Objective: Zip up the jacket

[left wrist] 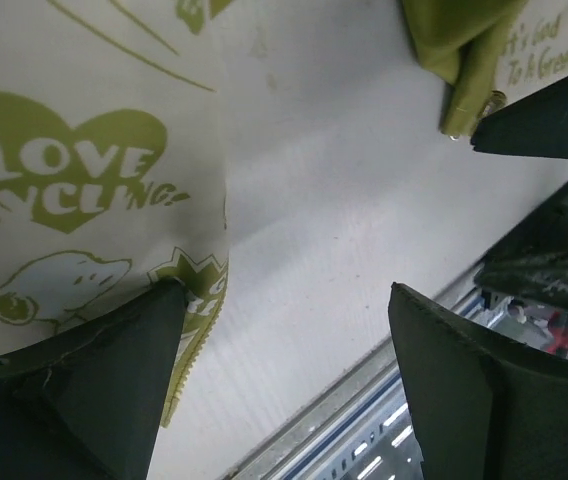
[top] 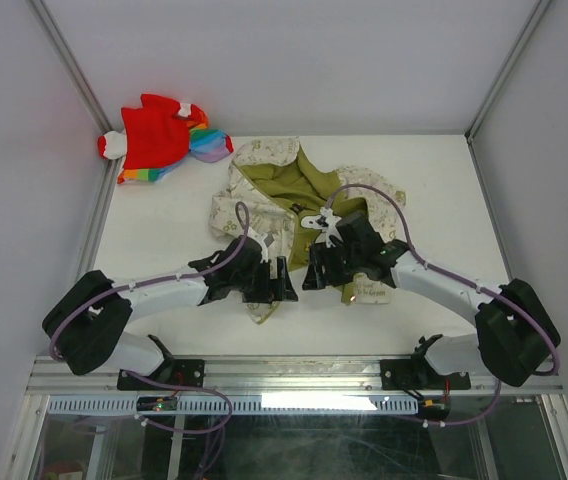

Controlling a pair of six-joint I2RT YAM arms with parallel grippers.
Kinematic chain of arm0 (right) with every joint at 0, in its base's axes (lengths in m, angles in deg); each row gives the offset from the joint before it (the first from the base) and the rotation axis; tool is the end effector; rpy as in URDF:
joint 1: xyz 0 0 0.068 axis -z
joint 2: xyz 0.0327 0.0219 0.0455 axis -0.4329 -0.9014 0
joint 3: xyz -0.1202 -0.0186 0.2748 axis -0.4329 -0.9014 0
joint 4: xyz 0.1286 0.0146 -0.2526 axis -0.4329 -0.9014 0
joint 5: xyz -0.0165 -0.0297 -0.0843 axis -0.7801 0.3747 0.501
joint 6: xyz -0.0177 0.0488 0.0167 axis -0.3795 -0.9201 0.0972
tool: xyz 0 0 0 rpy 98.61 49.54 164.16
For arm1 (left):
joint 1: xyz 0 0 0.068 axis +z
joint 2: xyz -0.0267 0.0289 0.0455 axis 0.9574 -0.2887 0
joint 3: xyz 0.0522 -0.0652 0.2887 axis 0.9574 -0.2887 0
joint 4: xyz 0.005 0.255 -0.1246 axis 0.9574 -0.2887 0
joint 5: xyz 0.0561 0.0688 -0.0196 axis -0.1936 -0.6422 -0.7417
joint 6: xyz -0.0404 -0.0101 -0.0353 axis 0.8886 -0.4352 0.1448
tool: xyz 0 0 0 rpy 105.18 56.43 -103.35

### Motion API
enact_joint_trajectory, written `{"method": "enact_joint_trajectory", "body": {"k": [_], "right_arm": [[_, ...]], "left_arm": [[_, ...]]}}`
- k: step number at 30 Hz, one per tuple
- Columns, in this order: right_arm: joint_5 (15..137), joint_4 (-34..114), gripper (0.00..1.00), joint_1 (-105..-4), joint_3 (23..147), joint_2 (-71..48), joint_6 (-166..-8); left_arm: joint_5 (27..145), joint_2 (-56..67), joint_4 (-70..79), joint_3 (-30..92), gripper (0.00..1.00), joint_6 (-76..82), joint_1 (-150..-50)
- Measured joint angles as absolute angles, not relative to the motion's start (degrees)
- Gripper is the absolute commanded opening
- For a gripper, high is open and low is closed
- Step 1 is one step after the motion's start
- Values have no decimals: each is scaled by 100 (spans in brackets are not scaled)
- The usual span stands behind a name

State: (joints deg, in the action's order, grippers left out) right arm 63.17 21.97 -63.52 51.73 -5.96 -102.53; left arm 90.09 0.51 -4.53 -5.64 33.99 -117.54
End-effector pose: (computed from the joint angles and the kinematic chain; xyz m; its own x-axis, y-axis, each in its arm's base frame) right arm 0.2072 0.1773 0.2139 -0.8614 -0.2164 -0.4596 -0.4485 0.7487 0.4882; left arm 0.1887 -0.1952 0.1695 -0.9412 -0.0078 -0.3379 0.1891 0.8164 -0.5456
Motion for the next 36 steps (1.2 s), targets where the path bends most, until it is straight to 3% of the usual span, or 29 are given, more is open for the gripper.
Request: {"method": "enact_joint_trajectory", "body": {"k": [3,12,24,36], "right_arm": [[6453,2144,62,-6610,5437,-570,-10257],[8409,1355,74,-6262,5310,140,-10600],[9224,2000,81,-6223,4703,-474,-11081],[7878,2905,72,-6857,5376,-1108,-10521]], "left_arm": [[9026,88,-353,-535,86,3535,-11983],[8495,1122,-517,-520,92,3668,-12003],[7877,1275,-740,-498,93,3541,-11961],[7778,1312,-738,-549,92,3541,-11961]]}}
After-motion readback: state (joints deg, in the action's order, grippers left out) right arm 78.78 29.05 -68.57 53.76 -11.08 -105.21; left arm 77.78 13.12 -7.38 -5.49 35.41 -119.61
